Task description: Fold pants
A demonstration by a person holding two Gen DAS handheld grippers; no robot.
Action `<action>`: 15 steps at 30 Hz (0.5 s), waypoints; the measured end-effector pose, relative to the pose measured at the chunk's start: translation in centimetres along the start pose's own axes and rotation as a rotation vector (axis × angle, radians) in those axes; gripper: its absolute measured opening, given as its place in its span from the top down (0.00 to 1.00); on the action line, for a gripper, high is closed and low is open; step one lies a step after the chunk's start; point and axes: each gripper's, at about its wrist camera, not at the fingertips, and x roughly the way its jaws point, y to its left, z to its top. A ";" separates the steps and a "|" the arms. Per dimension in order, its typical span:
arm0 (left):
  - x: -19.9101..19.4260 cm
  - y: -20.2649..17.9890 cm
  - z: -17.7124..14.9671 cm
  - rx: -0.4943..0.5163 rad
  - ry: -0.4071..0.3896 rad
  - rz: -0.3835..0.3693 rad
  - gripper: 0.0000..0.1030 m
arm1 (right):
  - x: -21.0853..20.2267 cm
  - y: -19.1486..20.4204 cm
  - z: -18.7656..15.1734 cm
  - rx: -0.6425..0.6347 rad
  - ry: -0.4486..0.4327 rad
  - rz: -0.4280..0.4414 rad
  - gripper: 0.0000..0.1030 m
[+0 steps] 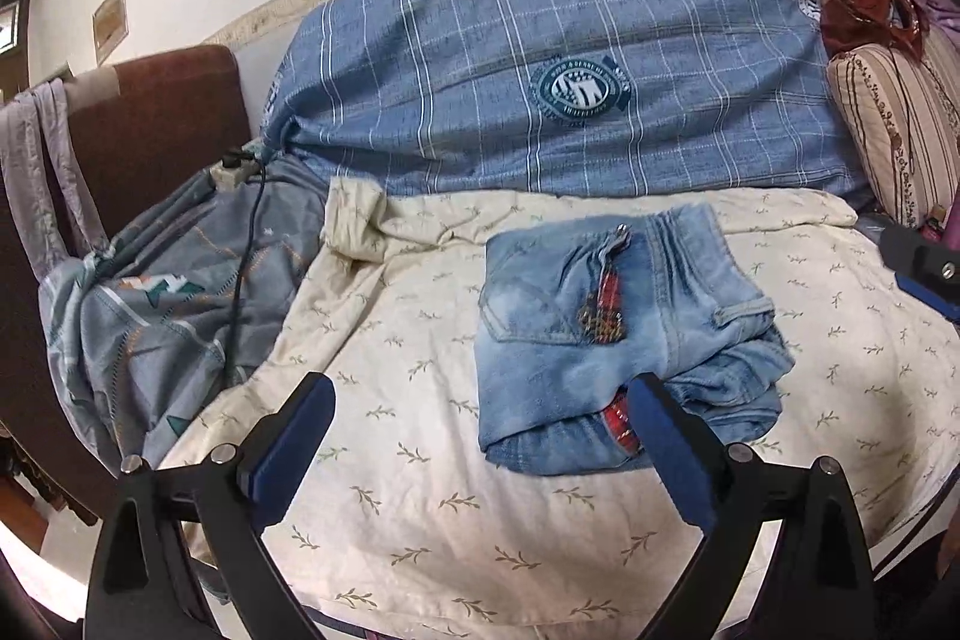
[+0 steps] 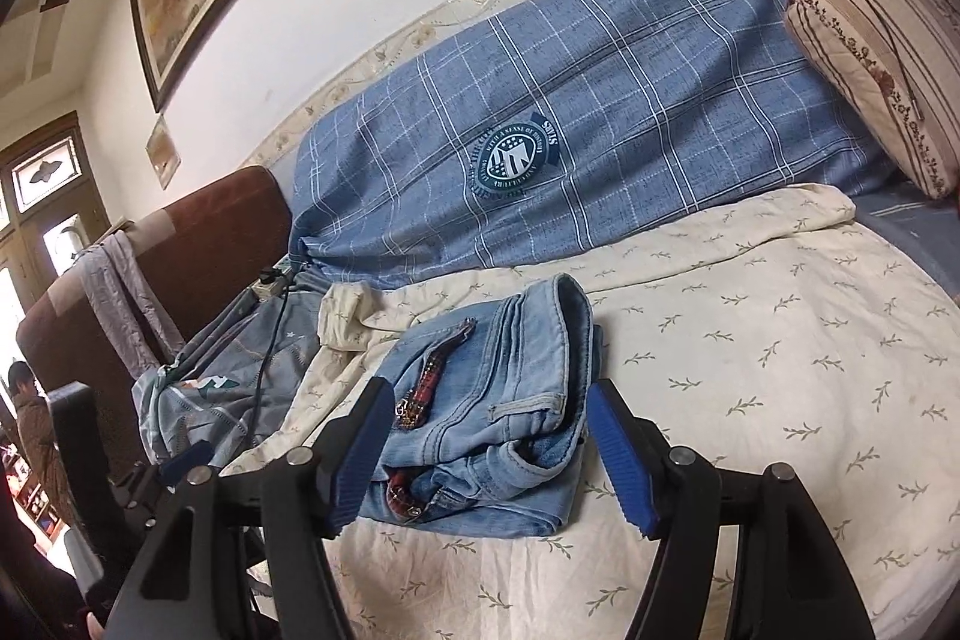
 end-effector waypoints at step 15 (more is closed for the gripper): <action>-1.9 0.1 1.5 -0.021 -0.035 0.036 0.03 | 0.1 0.6 -0.2 -0.036 0.005 -0.003 0.32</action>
